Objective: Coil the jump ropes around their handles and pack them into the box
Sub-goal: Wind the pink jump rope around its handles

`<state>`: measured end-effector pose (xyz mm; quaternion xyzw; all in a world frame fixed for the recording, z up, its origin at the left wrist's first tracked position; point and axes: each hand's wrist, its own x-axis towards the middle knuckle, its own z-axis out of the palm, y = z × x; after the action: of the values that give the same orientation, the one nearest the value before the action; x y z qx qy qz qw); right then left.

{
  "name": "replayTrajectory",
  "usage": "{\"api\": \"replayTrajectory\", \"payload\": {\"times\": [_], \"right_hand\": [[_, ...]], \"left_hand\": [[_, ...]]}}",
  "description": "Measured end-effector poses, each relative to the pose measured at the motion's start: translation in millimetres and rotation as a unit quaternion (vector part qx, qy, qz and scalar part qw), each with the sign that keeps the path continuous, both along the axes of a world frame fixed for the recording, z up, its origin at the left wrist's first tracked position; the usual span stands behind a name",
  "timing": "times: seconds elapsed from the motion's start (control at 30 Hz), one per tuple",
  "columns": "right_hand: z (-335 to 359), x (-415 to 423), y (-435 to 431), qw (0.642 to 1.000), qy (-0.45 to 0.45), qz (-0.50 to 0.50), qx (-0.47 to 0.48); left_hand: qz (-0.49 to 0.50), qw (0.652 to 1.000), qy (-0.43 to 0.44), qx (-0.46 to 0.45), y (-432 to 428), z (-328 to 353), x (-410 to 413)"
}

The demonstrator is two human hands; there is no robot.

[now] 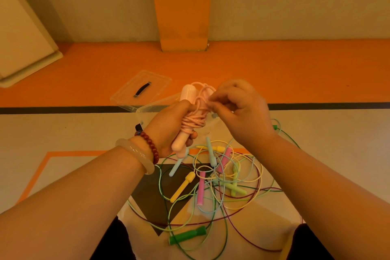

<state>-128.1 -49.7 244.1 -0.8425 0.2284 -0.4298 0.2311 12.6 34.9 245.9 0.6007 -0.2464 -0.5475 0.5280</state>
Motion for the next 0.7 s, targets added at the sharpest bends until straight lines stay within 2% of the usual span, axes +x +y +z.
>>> {"api": "replayTrajectory", "payload": {"times": [0.13,0.33,0.57,0.7], "right_hand": [[-3.6,2.0,-1.3,0.999,0.024,-0.006,-0.03],[-9.6,-0.2,-5.9,0.994,0.051,-0.003,-0.098],[-10.6,3.4,-0.7,0.993,0.082,0.004,-0.09],[-10.5,3.2,1.7,0.98,0.129,-0.005,-0.149]], "left_hand": [[-0.005,1.0,-0.004,0.0,0.7,-1.1,-0.1],[-0.045,0.998,0.034,-0.016,2.8,5.9,0.9],[-0.025,0.999,0.014,0.017,3.1,5.8,-2.8],[-0.019,1.0,0.0,0.02,3.4,6.1,-3.4]]}}
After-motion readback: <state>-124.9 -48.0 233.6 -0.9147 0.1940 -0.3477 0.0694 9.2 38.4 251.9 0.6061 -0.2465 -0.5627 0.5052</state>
